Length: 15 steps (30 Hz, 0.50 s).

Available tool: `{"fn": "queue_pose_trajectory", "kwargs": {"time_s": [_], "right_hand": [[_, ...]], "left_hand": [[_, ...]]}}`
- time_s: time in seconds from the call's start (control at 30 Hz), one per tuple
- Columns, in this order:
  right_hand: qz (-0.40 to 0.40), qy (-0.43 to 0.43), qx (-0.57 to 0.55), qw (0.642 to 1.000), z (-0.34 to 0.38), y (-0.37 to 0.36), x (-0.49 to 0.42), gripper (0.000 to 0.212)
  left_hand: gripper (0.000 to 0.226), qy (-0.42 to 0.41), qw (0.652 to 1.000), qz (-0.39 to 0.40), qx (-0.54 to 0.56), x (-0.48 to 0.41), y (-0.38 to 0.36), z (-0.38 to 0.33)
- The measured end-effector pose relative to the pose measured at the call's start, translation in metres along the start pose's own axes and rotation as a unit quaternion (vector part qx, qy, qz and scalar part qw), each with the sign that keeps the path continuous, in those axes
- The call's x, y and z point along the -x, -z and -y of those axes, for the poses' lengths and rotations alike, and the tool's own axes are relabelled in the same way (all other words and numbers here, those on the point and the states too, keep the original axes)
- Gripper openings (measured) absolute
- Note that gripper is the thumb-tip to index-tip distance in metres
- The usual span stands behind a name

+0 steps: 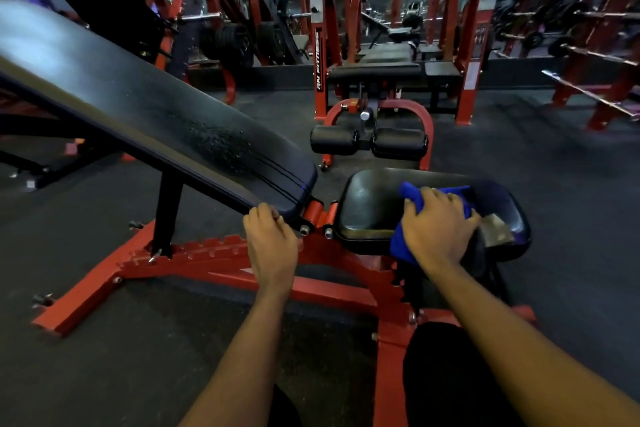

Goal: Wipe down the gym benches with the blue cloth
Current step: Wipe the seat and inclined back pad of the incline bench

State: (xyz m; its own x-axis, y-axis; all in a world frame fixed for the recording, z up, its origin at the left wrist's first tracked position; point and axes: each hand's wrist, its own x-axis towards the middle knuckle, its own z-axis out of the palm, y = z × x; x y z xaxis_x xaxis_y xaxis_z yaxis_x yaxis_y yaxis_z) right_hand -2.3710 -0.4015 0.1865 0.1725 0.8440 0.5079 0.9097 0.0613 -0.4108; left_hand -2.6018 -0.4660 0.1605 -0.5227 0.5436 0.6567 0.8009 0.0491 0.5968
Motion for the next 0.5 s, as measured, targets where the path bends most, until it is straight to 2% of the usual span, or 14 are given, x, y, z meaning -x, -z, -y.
{"fn": "queue_pose_trajectory", "kwargs": {"time_s": [0.13,0.3,0.4,0.5], "right_hand": [[0.051,0.013,-0.048,0.997,0.048,-0.008,0.011,0.027],[0.05,0.018,-0.234,0.971,0.105,0.0,0.005,0.022],[0.058,0.02,-0.309,0.949,0.143,-0.007,0.0,0.022],[0.07,0.022,-0.344,0.936,0.175,-0.023,-0.003,0.028]], "left_hand": [[0.013,-0.012,0.999,-0.017,0.029,-0.014,0.023,0.006],[0.007,-0.001,0.997,-0.078,0.019,-0.049,0.059,0.015],[0.022,0.027,0.995,-0.094,-0.02,-0.069,0.069,0.026],[0.048,0.09,0.993,-0.072,-0.008,-0.093,0.069,0.039]]}}
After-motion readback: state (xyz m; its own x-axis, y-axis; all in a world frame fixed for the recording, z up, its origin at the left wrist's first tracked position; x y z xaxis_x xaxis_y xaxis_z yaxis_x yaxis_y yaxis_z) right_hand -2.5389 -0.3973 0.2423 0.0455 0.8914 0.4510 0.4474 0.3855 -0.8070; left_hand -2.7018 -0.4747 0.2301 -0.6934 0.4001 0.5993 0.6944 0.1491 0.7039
